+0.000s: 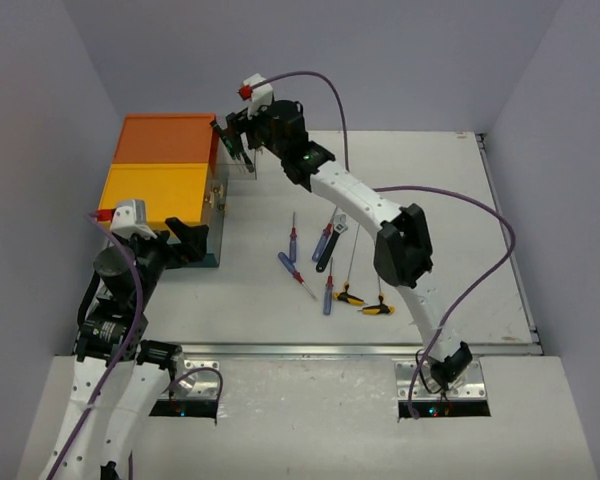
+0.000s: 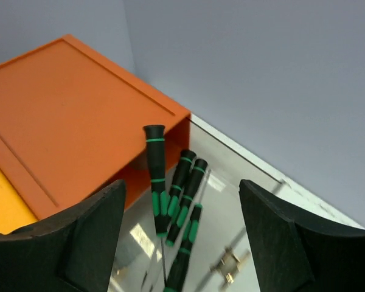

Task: Sort the tools into containers

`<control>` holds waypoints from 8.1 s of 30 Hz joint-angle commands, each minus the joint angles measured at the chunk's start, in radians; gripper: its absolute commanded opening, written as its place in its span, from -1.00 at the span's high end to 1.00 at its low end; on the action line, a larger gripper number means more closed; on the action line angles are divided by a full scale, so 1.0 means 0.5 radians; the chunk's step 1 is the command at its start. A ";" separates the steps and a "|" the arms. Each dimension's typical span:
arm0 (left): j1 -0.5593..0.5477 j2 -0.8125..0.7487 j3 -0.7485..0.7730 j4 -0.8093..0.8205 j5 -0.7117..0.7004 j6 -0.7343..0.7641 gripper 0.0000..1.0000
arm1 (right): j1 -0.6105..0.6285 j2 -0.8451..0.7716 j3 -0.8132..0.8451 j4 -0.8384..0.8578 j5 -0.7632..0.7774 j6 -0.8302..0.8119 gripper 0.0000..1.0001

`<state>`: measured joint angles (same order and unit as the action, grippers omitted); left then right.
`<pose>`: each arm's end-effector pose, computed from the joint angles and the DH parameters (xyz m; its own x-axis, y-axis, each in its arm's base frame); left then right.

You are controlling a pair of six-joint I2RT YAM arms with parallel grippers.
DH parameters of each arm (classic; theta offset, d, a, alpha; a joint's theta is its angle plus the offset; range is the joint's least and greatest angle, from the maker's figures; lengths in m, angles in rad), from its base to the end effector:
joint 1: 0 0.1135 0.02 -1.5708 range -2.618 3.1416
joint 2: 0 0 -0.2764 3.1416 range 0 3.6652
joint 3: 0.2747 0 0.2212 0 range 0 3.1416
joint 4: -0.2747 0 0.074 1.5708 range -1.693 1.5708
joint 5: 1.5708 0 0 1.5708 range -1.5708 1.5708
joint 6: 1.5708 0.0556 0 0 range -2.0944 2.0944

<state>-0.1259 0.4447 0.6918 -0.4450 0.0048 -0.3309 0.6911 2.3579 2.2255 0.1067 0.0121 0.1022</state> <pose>0.0886 -0.0115 0.3172 -0.2268 -0.2988 -0.9270 0.0598 0.9457 -0.3194 0.4352 0.3592 0.3367 -0.0838 0.0631 -0.9945 -0.6227 0.7758 0.1017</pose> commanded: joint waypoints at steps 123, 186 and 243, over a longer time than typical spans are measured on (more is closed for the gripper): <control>-0.055 0.031 0.006 0.074 0.001 -0.016 -1.00 | -0.038 0.101 -0.520 0.473 -1.725 1.937 0.65; -0.058 0.028 0.009 0.077 -0.025 -0.016 -1.00 | 0.440 -1.147 -2.282 -0.730 0.157 0.807 1.00; -0.058 -0.011 0.009 0.074 -0.040 -0.019 -1.00 | 0.419 -0.807 -0.757 -0.816 0.366 0.894 1.00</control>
<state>-0.1440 0.4427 0.6914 -0.4480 -0.0151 -0.3424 0.8993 1.9907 1.8202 -0.2673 0.2010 0.5514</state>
